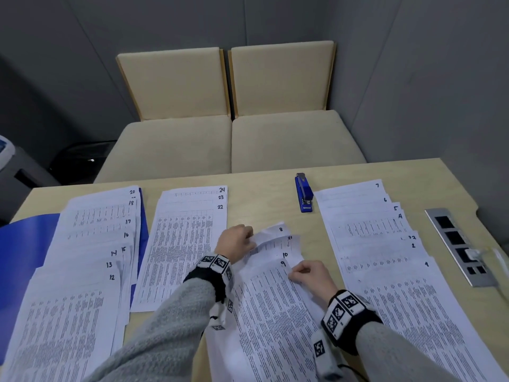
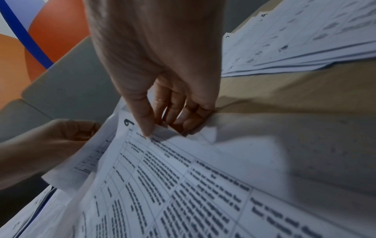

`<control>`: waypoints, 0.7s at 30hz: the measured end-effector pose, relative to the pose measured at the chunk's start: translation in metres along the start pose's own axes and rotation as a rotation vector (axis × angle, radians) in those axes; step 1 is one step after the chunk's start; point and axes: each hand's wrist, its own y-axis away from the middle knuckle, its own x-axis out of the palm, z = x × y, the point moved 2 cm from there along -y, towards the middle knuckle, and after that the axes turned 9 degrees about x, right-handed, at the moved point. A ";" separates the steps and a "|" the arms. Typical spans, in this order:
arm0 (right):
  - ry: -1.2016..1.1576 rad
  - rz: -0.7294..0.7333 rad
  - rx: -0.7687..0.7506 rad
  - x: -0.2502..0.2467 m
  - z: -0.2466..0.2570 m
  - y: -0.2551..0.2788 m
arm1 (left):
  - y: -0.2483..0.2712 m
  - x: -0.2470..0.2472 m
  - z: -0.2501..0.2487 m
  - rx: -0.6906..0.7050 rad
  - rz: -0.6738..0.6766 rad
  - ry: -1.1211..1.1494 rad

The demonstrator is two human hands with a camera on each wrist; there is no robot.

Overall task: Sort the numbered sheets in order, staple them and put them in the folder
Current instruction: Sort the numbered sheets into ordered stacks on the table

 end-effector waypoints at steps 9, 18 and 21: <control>-0.024 0.000 0.028 -0.004 0.002 -0.006 | 0.009 -0.065 -0.027 0.322 -0.399 -0.353; -0.046 0.011 0.067 -0.007 0.003 -0.017 | 0.068 -0.253 -0.028 0.143 -0.976 -0.169; -0.105 -0.005 0.117 -0.014 0.004 -0.020 | 0.089 -0.293 -0.008 0.093 -0.933 0.192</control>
